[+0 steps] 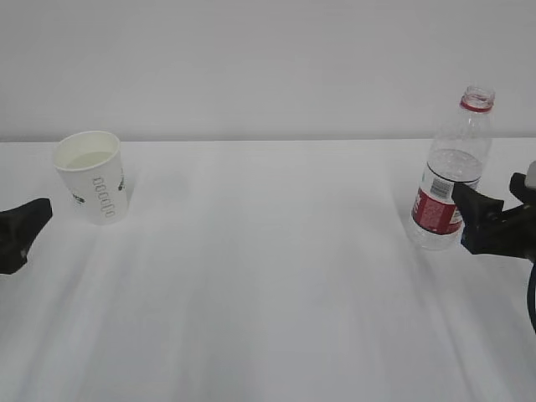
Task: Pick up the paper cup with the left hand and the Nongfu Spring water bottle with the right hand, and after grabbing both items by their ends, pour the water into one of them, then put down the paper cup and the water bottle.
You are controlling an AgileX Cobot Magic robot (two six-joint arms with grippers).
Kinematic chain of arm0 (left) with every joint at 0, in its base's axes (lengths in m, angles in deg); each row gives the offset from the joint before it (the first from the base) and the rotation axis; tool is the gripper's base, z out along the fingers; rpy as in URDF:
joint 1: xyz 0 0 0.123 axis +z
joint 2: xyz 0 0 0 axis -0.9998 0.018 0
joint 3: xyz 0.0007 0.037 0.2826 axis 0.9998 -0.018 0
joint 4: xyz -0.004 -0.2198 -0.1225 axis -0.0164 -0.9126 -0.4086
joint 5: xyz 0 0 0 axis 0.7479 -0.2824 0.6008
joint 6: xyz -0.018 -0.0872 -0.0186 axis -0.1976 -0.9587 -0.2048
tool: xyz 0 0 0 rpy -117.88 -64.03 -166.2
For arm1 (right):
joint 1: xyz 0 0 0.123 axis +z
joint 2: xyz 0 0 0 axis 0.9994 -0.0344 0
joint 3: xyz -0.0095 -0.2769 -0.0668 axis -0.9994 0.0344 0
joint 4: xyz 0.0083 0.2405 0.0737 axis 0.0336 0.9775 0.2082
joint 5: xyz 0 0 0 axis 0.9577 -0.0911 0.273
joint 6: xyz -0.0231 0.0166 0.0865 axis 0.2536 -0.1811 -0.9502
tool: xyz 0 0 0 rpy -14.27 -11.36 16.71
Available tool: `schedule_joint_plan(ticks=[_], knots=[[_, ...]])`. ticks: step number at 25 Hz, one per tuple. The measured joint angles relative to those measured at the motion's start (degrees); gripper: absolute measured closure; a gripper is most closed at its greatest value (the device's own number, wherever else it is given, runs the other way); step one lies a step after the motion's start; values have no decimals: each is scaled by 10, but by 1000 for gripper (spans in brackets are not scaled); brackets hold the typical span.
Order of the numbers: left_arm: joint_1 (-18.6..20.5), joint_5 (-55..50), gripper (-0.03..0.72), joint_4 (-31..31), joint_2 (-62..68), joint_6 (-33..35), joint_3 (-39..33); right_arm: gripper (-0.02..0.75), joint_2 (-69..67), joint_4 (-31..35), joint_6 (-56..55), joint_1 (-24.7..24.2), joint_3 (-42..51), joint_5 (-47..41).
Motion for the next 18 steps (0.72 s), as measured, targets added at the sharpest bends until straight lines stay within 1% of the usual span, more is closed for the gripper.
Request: schedule_joint_plan(ticks=[5, 7, 10, 18], knots=[[0, -47, 101, -13, -54, 0, 3, 148, 36, 1, 1, 0, 1, -27], [0, -83, 101, -14, -75, 0, 12, 148, 55, 1, 3, 0, 1, -41], [0, -107, 101, -14, -105, 0, 26, 148, 83, 8, 3, 0, 4, -64], [0, -211, 101, -14, -197, 0, 65, 148, 157, 18, 7, 0, 4, -128]])
